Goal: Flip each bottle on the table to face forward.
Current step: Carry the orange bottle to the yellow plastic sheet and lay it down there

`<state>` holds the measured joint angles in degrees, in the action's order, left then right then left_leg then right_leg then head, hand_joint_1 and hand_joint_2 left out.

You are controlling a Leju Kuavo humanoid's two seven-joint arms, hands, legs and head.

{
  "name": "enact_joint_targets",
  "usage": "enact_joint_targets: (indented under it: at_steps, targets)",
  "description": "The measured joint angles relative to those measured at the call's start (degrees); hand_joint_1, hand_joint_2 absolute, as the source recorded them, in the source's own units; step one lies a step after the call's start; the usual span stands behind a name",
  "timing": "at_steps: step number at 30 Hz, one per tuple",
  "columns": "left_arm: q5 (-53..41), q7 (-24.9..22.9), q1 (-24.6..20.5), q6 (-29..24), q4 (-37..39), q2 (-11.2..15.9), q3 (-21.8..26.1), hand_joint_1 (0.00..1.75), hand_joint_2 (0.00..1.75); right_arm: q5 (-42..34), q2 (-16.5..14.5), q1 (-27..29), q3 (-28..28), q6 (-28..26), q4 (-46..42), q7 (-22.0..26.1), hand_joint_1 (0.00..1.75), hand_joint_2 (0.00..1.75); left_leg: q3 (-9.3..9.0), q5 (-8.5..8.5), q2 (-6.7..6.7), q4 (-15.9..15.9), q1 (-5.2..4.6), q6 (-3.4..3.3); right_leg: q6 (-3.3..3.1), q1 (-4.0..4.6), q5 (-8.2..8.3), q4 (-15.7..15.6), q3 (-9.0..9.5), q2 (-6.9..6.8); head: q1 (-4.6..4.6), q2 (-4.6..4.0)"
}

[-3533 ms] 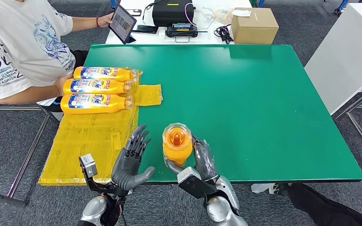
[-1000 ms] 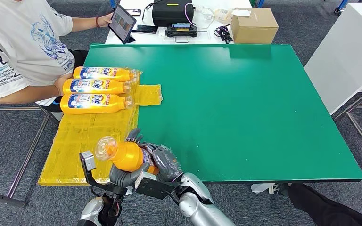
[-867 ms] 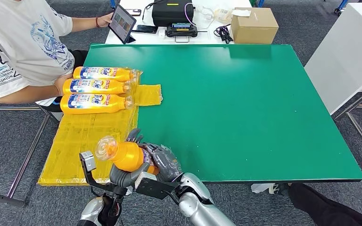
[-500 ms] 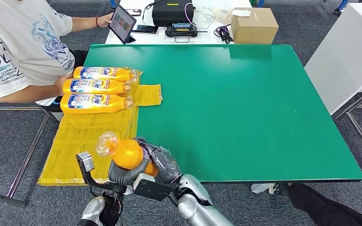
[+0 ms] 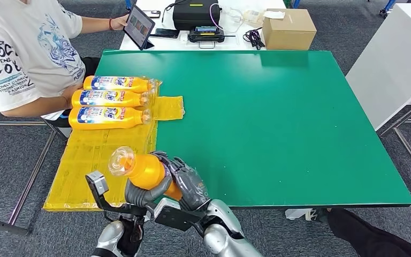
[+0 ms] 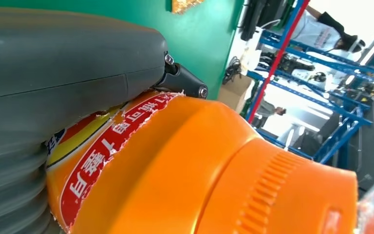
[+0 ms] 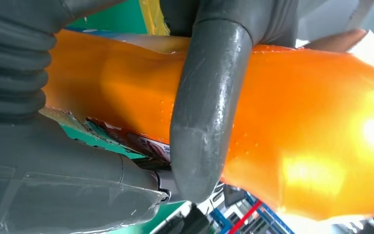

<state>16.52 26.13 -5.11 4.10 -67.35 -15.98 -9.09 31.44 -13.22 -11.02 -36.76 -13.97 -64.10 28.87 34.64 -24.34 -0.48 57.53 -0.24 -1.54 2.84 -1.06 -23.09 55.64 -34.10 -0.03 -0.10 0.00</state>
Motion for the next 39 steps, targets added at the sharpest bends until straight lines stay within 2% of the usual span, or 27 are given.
enact_joint_targets:
  at_steps: [6, 13, 17, 22, 24, 26, 28, 31, 35, 39]
  targets:
    - [-0.34, 1.92, -0.83, -5.43, -0.33, -0.06, 2.41, 1.75, 1.75, -0.78, 1.11, 3.82, 1.78, -5.61, -10.8, 2.01, 0.0, 0.0, 0.0, -0.01, 0.01, 0.0, 0.01, 0.01, -0.01, 0.02, 0.01, 0.0, -0.04, 0.0, -0.03, 0.0]
    - [-2.45, 3.46, -1.7, -9.03, -0.3, 0.09, 4.37, 1.75, 1.75, 1.88, 2.07, 6.82, 2.71, -12.44, -22.79, 3.07, 0.0, 0.0, 0.01, 0.0, 0.01, 0.0, 0.04, 0.02, -0.01, 0.03, 0.0, 0.0, -0.03, 0.0, -0.01, 0.0]
    - [-3.61, 4.02, -2.95, -11.07, 0.09, 0.07, 5.05, 1.75, 1.75, 4.35, 2.13, 7.53, 2.73, -16.17, -26.4, 3.09, 0.0, 0.0, 0.01, 0.0, -0.01, 0.0, 0.03, 0.02, -0.01, 0.03, 0.01, 0.0, -0.02, -0.01, -0.01, 0.0]
    - [-4.98, 4.79, -3.91, -12.76, 0.64, 0.07, 5.6, 1.75, 1.75, 4.9, 2.29, 7.8, 2.73, -17.95, -27.83, 2.95, 0.0, 0.0, 0.01, 0.01, 0.0, 0.0, 0.04, 0.02, -0.01, 0.03, 0.01, 0.0, -0.02, 0.0, -0.01, 0.0]
    - [-7.89, 6.19, -4.33, -14.96, 0.79, 0.08, 5.9, 1.75, 1.75, 4.12, 2.37, 7.86, 2.73, -18.23, -28.01, 2.95, 0.0, 0.0, 0.01, 0.01, 0.0, 0.0, 0.04, 0.01, -0.01, 0.04, 0.01, 0.0, -0.02, -0.01, -0.01, 0.0]
    - [-15.81, 8.36, -5.07, -20.19, 0.79, 0.34, 5.93, 1.75, 1.75, 2.43, 2.46, 7.9, 2.73, -18.0, -28.27, 3.31, 0.0, 0.0, 0.01, 0.01, -0.01, 0.0, 0.04, 0.01, -0.01, 0.04, 0.01, 0.01, -0.02, -0.01, -0.01, 0.0]
    - [-28.61, 9.42, -6.67, -27.85, 1.01, 1.16, 5.69, 1.75, 1.75, 0.6, 2.54, 7.8, 2.75, -17.06, -28.65, 3.93, 0.0, 0.0, 0.02, 0.02, -0.01, 0.0, 0.04, 0.01, 0.0, 0.03, 0.01, 0.01, -0.02, -0.01, -0.01, 0.0]
    - [-48.78, 7.49, -10.89, -37.36, 3.57, 3.41, 5.01, 1.75, 1.75, -1.15, 2.55, 7.13, 2.77, -15.12, -29.11, 4.36, 0.0, 0.0, 0.0, 0.05, -0.02, 0.0, 0.05, 0.04, -0.01, 0.03, 0.03, 0.01, 0.01, -0.01, -0.01, 0.0]
    - [-63.77, 3.4, -15.78, -42.06, 8.68, 6.08, 4.4, 1.75, 1.75, -2.21, 2.54, 6.2, 2.78, -13.68, -29.23, 4.49, 0.0, 0.0, -0.04, 0.11, 0.01, 0.0, 0.05, 0.07, -0.01, 0.04, 0.06, 0.02, 0.02, 0.0, 0.0, 0.0]
    - [-85.78, -5.98, -20.92, -41.78, 16.05, 9.07, 2.56, 1.75, 1.75, -3.78, 2.51, 5.41, 2.8, -11.36, -29.23, 4.76, 0.0, 0.0, -0.03, 0.14, -0.02, 0.0, 0.05, 0.07, -0.01, 0.03, 0.06, 0.03, 0.03, -0.01, -0.01, 0.0]
